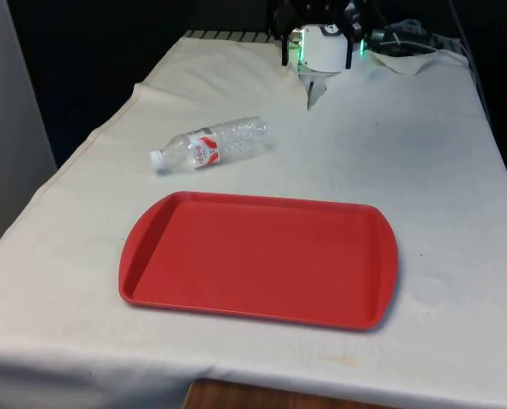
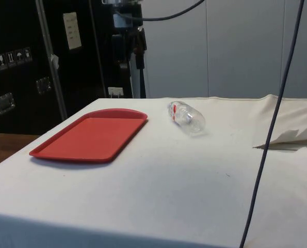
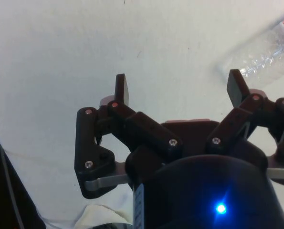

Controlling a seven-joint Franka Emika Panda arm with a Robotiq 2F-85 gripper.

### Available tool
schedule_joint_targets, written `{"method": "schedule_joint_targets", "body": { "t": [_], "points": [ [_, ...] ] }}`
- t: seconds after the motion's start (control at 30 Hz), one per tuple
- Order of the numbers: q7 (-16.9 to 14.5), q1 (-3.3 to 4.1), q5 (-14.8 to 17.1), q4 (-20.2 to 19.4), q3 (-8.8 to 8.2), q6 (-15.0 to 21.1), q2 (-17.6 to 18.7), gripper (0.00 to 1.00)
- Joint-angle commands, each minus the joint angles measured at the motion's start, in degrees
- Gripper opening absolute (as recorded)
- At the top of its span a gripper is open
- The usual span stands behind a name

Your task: Place the bottle upright on the tray.

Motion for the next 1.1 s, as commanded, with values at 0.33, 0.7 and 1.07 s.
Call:
{"method": "schedule_joint_targets", "body": {
  "t": [0.33,0.7,1.07],
  "points": [
    [0.3,0.0,-0.2,-0.9,-0.06,3.0,1.3,1.0],
    [0.7,0.0,-0.9,-1.9,-0.11,5.9,2.1,1.0],
    [0.3,-0.11,-0.7,-2.2,-0.11,6.7,2.6,1.0]
  ]
}}
